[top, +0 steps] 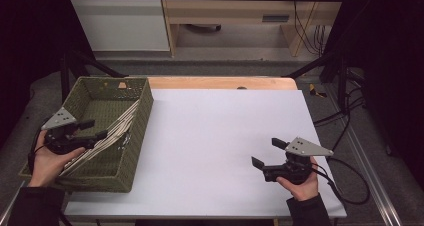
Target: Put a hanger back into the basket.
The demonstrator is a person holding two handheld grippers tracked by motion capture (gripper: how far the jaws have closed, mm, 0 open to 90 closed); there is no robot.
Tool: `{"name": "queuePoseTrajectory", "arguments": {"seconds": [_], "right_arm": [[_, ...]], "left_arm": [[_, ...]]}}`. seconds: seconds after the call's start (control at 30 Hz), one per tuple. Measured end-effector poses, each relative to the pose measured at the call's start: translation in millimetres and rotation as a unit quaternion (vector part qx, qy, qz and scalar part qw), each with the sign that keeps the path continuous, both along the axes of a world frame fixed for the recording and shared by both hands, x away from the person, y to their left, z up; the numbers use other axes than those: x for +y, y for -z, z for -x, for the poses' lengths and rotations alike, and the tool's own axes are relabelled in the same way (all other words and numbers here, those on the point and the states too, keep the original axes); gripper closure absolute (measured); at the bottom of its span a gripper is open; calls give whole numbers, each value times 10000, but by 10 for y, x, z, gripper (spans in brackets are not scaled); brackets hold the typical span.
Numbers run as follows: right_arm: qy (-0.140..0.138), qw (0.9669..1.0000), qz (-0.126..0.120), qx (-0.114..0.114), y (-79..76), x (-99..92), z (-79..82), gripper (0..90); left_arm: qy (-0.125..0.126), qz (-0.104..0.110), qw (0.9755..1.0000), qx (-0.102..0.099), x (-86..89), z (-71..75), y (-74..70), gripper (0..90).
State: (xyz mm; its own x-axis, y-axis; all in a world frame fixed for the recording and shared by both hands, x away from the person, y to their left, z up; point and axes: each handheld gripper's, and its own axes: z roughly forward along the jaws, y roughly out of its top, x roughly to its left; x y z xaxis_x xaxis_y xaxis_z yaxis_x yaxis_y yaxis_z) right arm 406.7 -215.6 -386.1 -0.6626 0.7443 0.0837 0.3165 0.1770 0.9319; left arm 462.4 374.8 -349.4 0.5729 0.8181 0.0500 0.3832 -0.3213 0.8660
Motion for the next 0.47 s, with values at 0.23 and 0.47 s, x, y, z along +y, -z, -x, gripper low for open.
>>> {"name": "queuePoseTrajectory", "arguments": {"seconds": [0.23, 0.47], "right_arm": [[7, 10000, -42, -40, -26, -29, 19, 61], [16, 9999, -101, -100, -55, -61, 38, 44]], "left_arm": [[197, 591, 9969, -486, -293, 246, -135, 145], [327, 1136, 9915, -551, -579, 400, -106, 81]]}}
